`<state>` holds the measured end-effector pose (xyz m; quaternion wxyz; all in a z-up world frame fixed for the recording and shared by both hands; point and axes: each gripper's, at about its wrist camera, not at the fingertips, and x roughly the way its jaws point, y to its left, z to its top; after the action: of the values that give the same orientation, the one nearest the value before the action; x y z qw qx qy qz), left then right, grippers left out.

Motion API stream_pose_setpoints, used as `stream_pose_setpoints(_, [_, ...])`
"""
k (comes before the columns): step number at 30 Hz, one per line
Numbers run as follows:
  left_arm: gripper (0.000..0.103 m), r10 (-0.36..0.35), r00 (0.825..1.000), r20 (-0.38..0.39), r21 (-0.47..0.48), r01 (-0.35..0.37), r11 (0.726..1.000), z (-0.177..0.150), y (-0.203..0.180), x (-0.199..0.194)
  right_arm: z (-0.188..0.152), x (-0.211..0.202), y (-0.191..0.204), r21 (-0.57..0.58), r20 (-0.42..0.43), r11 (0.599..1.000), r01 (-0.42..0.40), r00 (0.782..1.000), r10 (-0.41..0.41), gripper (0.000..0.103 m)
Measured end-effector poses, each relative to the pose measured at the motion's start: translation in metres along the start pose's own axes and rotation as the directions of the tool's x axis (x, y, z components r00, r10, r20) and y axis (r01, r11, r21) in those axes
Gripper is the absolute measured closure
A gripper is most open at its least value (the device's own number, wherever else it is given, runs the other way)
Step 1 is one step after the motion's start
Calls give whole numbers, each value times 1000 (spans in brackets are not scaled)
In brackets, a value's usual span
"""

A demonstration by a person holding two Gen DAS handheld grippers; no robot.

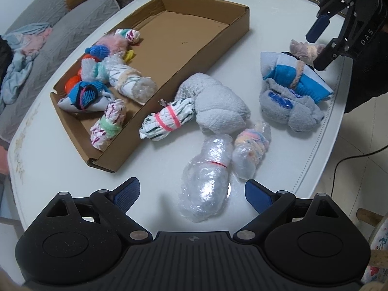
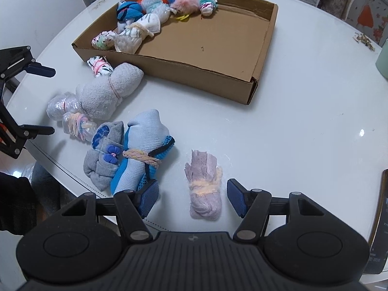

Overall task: Organize objects
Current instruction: 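Grasp the bubble-wrapped roll with left tool while right grasps lilac sock roll, then carry both rolls over the tray and open both tools to release them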

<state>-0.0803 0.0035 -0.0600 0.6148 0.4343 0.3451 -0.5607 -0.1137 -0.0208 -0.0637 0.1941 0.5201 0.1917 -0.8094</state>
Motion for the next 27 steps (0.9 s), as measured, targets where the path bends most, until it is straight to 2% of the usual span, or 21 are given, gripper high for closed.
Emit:
stream_pose_setpoints(6, [12,-21,1000,1,32,21,999,2,-2,12,1,5,-1,-9,-18,1000,12,1000,-13,52])
stream_pose_setpoints(7, [17,-24,1000,-5,36,24,999,2,-3,16,1,7,-1,-9,-22,1000,13,1000,-13,53])
stream_pose_setpoints(11, [38,-73,997,-9,12,73,997,4,2,24,0,12,-1,-16,-45,1000,20,999,-20,71])
stream_pose_setpoints(13, [55,-90,996,-7,4,90,996,5,4,24,-1,12,-1,-18,-47,1000,15,999,-16,75])
stream_pose_setpoints(16, [62,-104,995,-11,14,104,994,4,4,23,-2,11,-1,-19,-50,1000,5,999,-6,78])
stream_pose_setpoints(24, [64,-102,994,30,-7,103,995,7,11,1,-3,-5,-6,2,-11,1000,-7,1000,7,79])
stream_pose_setpoints(27, [64,-91,995,48,-49,94,994,10,23,-12,-2,-14,-8,13,17,1000,-13,1000,13,79])
